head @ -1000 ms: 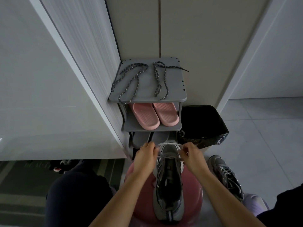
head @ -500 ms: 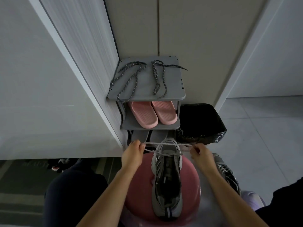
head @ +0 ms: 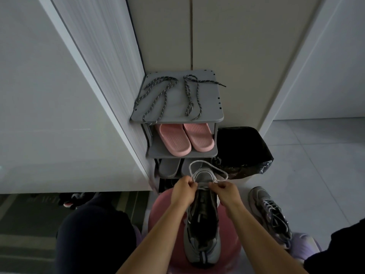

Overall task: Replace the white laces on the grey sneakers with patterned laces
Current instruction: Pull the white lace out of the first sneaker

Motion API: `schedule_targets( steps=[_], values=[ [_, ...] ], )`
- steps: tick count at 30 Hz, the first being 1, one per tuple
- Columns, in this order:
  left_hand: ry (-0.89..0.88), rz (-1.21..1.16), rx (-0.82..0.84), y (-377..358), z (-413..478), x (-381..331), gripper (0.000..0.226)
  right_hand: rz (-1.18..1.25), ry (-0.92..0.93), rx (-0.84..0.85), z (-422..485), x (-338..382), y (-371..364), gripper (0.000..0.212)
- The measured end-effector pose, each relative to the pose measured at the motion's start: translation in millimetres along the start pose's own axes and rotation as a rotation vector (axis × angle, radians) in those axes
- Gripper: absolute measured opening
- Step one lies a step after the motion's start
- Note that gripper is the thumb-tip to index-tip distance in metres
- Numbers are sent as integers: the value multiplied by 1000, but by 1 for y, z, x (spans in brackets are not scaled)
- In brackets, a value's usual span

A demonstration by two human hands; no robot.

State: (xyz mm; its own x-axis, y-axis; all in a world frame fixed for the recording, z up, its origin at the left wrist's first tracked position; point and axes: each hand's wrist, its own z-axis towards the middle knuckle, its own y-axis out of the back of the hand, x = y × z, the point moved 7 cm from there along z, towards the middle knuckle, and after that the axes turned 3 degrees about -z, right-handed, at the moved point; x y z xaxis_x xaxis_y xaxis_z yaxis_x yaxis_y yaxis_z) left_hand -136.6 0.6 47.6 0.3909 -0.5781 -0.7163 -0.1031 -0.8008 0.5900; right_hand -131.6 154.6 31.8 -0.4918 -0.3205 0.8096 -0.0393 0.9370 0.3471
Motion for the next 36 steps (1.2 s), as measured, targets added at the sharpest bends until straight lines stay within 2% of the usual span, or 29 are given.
schedule_targets(
  steps=[4,6,9,11,14,17,19,21,23,25,27,29,32,34,36],
  values=[
    [-37,-61,-92,14,-8,2,14,-46,-7,-43,0,4,10,24],
    [9,-155,-210,43,-9,17,13,22,-9,-107,-5,0,30,23],
    [7,-247,-472,105,-15,38,17,187,39,-225,-16,-8,66,20],
    [-69,-270,-520,121,-19,36,16,197,129,-229,-23,-3,71,18],
    [-194,-346,-379,95,-22,10,10,250,185,-125,-27,5,46,13],
    [-226,-487,-196,56,-24,-9,16,241,170,-78,-26,7,26,9],
    [-225,-574,-114,43,-23,-13,13,215,153,-89,-23,7,27,13],
    [-248,-574,-99,38,-22,-14,9,186,132,-35,-21,6,26,23],
    [-221,-462,-164,37,-20,-2,28,79,141,46,-20,6,22,21],
    [-192,-307,-173,31,-23,7,29,-16,144,85,-20,3,17,9],
    [-286,-120,-43,12,-26,5,25,-76,135,87,-17,0,15,13],
    [-401,67,61,-3,-29,-2,31,-167,132,89,-14,-2,17,17],
    [-478,301,12,0,-24,-9,27,-336,161,73,-14,5,20,17],
    [-460,367,19,2,-24,-13,22,-379,228,62,-23,21,17,17],
    [-400,324,71,6,-26,-16,27,-372,289,138,-35,39,6,20]
  ],
)
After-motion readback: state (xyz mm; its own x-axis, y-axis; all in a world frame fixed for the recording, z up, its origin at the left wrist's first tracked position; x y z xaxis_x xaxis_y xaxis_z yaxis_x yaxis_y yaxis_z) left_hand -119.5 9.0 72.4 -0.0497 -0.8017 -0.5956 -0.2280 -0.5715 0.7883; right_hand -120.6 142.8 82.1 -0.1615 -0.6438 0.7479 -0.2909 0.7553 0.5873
